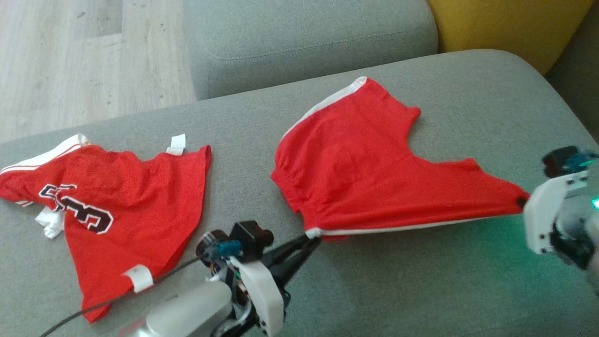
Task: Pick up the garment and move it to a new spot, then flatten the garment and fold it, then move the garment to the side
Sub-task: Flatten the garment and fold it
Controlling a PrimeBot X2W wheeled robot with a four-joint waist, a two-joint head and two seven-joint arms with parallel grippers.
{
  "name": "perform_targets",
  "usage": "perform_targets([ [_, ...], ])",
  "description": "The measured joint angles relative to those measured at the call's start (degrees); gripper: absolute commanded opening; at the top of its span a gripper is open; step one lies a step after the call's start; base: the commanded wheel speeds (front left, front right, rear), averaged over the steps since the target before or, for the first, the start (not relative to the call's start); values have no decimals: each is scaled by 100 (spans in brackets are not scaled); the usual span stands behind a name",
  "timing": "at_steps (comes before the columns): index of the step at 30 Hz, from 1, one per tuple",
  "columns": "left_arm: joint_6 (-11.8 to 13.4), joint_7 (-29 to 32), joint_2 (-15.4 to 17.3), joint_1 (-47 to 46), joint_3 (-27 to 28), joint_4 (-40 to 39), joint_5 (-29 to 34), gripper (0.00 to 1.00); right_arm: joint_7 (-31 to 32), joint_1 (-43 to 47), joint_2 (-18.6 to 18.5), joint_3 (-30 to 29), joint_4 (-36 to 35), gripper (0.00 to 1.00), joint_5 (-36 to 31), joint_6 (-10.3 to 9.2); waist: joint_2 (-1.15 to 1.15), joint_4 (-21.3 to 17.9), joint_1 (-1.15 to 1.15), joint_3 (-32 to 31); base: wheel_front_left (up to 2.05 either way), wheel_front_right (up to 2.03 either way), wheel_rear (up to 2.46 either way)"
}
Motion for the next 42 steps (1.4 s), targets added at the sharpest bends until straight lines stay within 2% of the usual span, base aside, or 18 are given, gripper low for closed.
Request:
perform_targets([
  [3,149,42,40,88,-8,-269,0,0,10,168,-280,-86,-470,0,182,0,0,16,0,-1,0,0,0],
  [6,322,32,68,76,58,-379,-1,0,-40,198,-389,-222,-798,0,148,0,0,40,1,43,0,0,0],
  [11,456,-12,78,-6,187,-419,-2,0,-508,164,-393,-592,-1146,0,-344,0,0,141,1,183,0,0,0],
  [16,509,-11,59,-322,354,-354,-5,0,-608,-52,-279,-821,-1182,0,-745,0,0,317,2,438,0,0,0],
  [22,501,-2,-33,-777,546,-57,-63,0,-619,-671,34,-1023,-853,0,-1173,0,0,559,2,828,0,0,0],
  [30,442,71,-375,-1317,616,352,-62,0,-918,-1555,249,-1193,-133,0,-1690,0,0,852,2,1326,0,0,0],
  [42,179,100,-877,-1938,604,1016,18,0,-1474,-2752,452,-1062,1070,0,-2387,0,0,1292,2,2121,0,0,0],
])
